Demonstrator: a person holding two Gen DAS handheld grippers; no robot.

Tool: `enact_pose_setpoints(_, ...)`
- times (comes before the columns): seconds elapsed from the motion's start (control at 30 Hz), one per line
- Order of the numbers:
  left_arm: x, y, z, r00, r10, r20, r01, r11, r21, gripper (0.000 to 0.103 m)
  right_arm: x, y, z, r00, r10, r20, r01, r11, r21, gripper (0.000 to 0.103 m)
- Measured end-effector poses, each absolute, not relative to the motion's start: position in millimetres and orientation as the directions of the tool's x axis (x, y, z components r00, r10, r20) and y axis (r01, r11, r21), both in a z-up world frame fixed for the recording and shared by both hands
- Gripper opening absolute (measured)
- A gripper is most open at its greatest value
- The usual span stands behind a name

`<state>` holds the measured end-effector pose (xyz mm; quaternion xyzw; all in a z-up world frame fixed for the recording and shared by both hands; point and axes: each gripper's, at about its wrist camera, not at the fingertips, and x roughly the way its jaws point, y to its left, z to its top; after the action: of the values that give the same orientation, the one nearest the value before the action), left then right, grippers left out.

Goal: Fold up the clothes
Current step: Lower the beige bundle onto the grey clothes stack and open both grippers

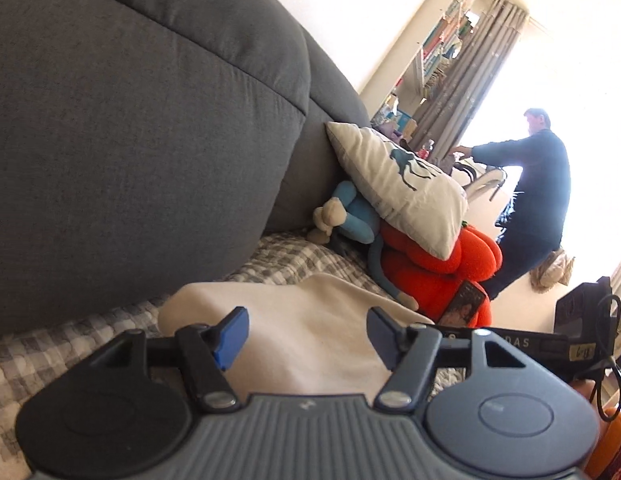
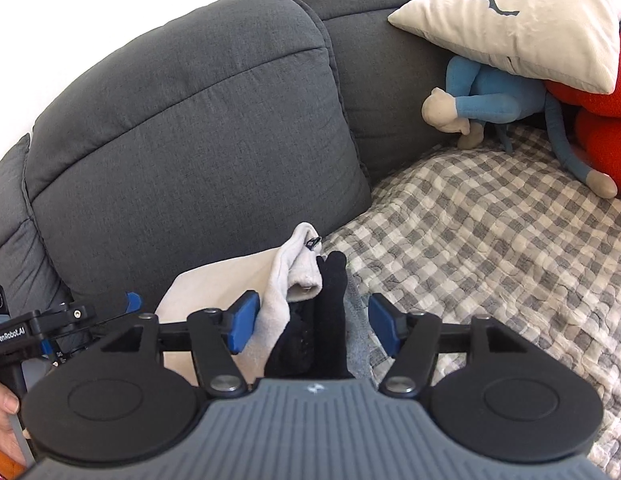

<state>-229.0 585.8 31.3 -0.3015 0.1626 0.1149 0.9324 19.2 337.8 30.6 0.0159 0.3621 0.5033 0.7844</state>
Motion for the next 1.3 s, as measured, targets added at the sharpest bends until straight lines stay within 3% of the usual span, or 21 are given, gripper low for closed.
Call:
enact_pose_setpoints(0.17,-222.4,596.0,3.0,0.850,0.123,-0.511,-0.441,0.697,-0.565,0.066,37.9,339.3,12.6,0.152,0.812,-0.564,-0.671,0.504,0.544,0.072)
enact_pose_setpoints(0.2,-223.0,596.6,-2.6,0.856,0.108,-0.505,-0.436,0.677,-0.593,0.062,41.0,339.1,8.5,0.129,0.819,-0.558,-0.646,0.497,0.580,0.069)
enact_pose_setpoints(0.23,-223.8,595.3,-3.4,0.865,0.107,-0.490,-0.425,0.677,-0.601,0.058,42.8,338.8,5.3,0.106,0.830,-0.548,-0.625,0.484,0.612,0.052)
enact_pose_setpoints(0.27,-224.5,594.0,-4.2,0.873,0.106,-0.475,-0.414,0.676,-0.609,0.051,43.7,338.4,3.5,0.090,0.838,-0.538,-0.609,0.474,0.636,0.043)
enact_pose_setpoints(0.33,-225.9,590.8,-2.7,0.885,0.115,-0.451,-0.400,0.681,-0.613,0.039,41.2,336.8,6.7,0.097,0.845,-0.526,-0.609,0.468,0.641,0.038)
enact_pose_setpoints(0.43,-227.2,584.4,10.0,0.904,0.140,-0.405,-0.378,0.705,-0.600,0.034,35.7,332.5,17.0,0.118,0.867,-0.483,-0.625,0.443,0.643,0.036)
enact_pose_setpoints(0.6,-232.5,581.5,27.2,0.930,0.193,-0.314,-0.351,0.722,-0.596,0.034,35.7,339.2,38.8,0.150,0.895,-0.419,-0.668,0.404,0.624,0.035)
enact_pose_setpoints(0.87,-223.4,580.2,-11.9,0.871,0.256,-0.419,-0.454,0.745,-0.489,0.043,43.0,357.7,1.7,0.175,0.861,-0.478,-0.678,0.458,0.575,0.036)
enact_pose_setpoints(1.03,-230.8,578.6,-2.7,0.869,0.279,-0.409,-0.458,0.767,-0.450,0.058,42.6,346.2,-2.9,0.169,0.860,-0.482,-0.673,0.458,0.581,0.046)
enact_pose_setpoints(1.13,-236.5,575.6,17.8,0.870,0.341,-0.355,-0.475,0.773,-0.421,0.058,39.2,340.7,7.2,0.185,0.858,-0.479,-0.687,0.461,0.562,0.051)
enact_pose_setpoints(1.3,-220.8,564.1,36.0,0.906,0.262,-0.333,-0.386,0.834,-0.394,0.059,36.0,327.3,16.6,0.204,0.860,-0.467,-0.679,0.468,0.566,0.055)
